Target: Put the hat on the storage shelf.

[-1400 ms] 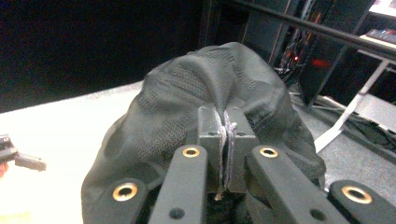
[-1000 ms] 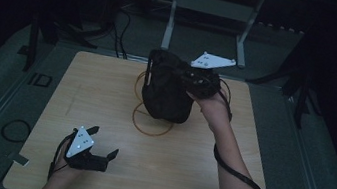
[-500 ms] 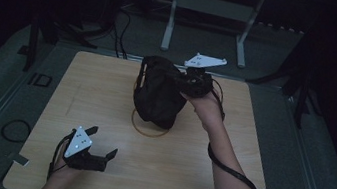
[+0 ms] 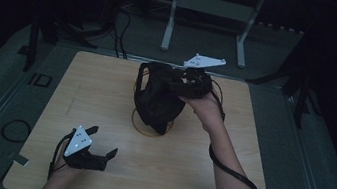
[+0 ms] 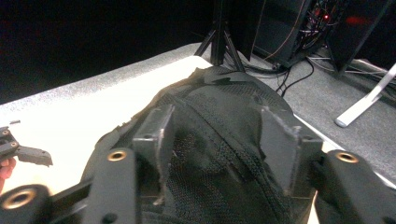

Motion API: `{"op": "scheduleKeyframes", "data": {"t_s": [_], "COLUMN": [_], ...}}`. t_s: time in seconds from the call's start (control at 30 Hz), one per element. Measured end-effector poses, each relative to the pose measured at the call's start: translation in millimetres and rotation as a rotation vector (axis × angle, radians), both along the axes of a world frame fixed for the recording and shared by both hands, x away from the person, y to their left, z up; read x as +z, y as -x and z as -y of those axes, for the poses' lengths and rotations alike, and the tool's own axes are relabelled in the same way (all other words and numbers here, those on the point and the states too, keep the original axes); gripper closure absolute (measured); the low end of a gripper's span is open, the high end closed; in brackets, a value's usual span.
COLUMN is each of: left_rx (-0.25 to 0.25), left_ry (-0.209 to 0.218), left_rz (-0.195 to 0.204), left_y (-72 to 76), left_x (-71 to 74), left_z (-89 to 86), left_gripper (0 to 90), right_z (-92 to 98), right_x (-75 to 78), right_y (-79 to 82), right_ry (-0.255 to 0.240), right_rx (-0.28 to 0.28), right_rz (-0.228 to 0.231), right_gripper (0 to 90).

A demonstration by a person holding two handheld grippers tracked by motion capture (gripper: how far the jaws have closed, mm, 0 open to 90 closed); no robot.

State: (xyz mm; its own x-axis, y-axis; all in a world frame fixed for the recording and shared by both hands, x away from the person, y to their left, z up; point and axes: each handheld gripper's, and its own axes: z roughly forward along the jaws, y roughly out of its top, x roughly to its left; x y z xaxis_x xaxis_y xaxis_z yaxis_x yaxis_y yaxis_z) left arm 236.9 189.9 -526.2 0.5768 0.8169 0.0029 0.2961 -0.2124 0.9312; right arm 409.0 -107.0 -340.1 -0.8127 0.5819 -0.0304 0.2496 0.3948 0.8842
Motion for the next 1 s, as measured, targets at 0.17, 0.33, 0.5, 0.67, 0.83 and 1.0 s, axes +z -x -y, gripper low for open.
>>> {"op": "scheduleKeyframes", "data": {"t_s": [0.17,0.33,0.5,0.67,0.83,1.0], "left_rx": [0.0,0.001,0.002,0.002,0.001,0.003], "left_ry": [0.007,0.004,0.003,0.003,-0.004,-0.009], "left_rz": [-0.001,-0.002,-0.002,-0.007,-0.003,-0.009], "left_y": [0.2,-0.6,-0.4,-0.3,-0.1,0.2], "left_x": [0.5,0.5,0.9,-0.2,-0.2,-2.0], "left_z": [0.3,0.3,0.5,0.5,1.9,2.4], "left_gripper": [1.5,1.5,1.5,1.5,1.5,1.5], "right_z": [6.5,13.9,21.2,29.3,39.2,48.5], "right_x": [0.1,-0.6,-2.8,-5.2,-10.4,-20.6], "right_y": [1.1,2.7,7.4,14.0,18.4,22.7], "right_ry": [-0.017,-0.049,-0.077,-0.073,-0.08,-0.066], "right_rx": [-0.008,-0.004,0.014,0.017,0.004,-0.009], "right_rz": [0.002,-0.017,-0.023,-0.012,-0.003,0.006], "right_gripper": [35.5,23.5,14.2,12.4,12.5,12.5]}}
